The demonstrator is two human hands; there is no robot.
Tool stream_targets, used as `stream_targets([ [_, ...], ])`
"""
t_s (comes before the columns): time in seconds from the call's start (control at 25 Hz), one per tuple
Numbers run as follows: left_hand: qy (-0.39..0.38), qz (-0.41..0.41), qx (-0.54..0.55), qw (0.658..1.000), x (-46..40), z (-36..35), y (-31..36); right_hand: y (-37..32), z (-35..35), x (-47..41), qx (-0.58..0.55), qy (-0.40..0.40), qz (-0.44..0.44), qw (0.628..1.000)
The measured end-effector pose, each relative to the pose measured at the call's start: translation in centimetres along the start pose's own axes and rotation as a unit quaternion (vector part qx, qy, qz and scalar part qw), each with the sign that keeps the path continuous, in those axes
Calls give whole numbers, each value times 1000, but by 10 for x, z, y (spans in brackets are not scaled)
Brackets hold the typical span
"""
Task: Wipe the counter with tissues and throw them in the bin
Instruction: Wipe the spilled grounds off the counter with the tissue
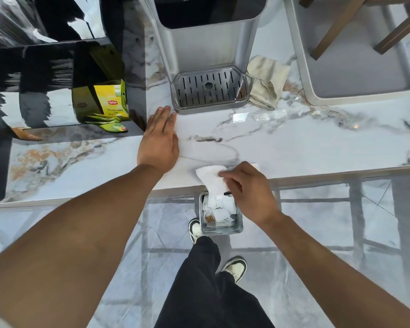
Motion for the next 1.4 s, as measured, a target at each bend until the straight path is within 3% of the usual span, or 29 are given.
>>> stream_targets([
  [0.16, 2, -2, 0, 1000, 0, -1, 0, 14, 44, -70, 42, 128, -66, 989],
  [0.28, 6, -3, 2, 1000, -1, -2, -1, 31, 44, -91, 56, 111, -148, 981],
  [0.44, 7, -3, 7, 1000, -2, -1, -1, 1, -4, -56, 70, 81, -68, 992],
  [0.64, 0, -16, 20, 1000, -2, -3, -2, -37, -50, -32, -37, -49, 21, 998],
  [0.88, -30, -25, 59, 997, 2, 0, -4, -47, -14, -67, -49, 83, -10, 995],
  [1.04, -13, -46, 192, 980, 16, 14, -4, -54, -7, -77, -17, 113, -30, 993],
  [1.2, 3, -14, 397, 918, 44, 24, 7, -58, -15, -79, -26, 88, -48, 995],
  [1.4, -4, 81, 458, 885, 61, 29, 19, -63, -14, -71, -62, 69, -29, 995],
])
Point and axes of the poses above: each hand's wrist, its own x-axis away from the middle knuckle, its own z-axis out of the back of the hand, y = z × x, the point moved 5 cm from there along -x, towards the middle knuckle, and after that the axes turned 13 degrees about -y, right-handed, at the moved point
